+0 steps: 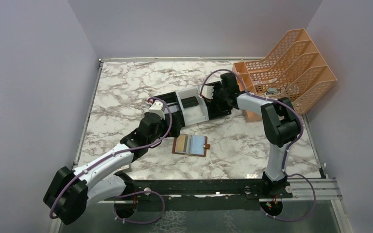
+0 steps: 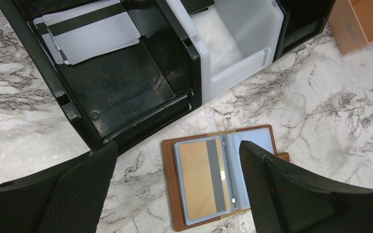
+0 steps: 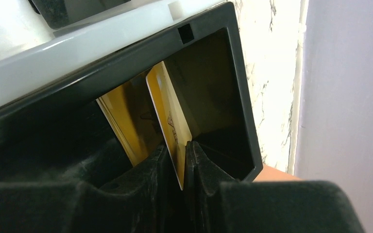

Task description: Take the credit cards out of the card holder

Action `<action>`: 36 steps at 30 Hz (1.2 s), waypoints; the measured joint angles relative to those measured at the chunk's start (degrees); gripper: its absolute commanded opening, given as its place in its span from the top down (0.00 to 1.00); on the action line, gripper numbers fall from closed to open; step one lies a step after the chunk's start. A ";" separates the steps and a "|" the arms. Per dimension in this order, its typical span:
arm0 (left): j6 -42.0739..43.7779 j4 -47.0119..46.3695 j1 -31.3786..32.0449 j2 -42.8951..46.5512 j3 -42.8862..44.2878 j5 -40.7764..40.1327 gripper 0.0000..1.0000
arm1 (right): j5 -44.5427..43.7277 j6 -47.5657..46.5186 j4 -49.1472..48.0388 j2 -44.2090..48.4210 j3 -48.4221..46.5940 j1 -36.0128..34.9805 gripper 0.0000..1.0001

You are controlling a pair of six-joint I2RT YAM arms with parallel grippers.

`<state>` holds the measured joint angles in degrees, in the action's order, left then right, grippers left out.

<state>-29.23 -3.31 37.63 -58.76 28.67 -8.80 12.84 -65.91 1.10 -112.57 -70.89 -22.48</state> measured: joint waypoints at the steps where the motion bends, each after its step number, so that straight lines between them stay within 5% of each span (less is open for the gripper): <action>1: 0.00 -0.13 -0.15 0.00 0.00 0.42 0.01 | 0.00 -0.04 0.07 -0.11 0.00 0.00 0.73; 18: -0.85 -1.42 -2.56 -1.05 0.00 4.50 0.01 | -1.68 0.28 1.40 -1.38 -0.26 0.00 0.57; 36: -1.77 -1.77 -3.45 -5.33 0.00 8.41 0.01 | -1.73 3.58 0.70 -1.38 -0.26 -0.02 0.53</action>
<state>-31.00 -5.08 34.17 -64.10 28.67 -0.38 11.11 -62.33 1.80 -113.95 -71.16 -22.50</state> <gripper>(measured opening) 0.992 0.464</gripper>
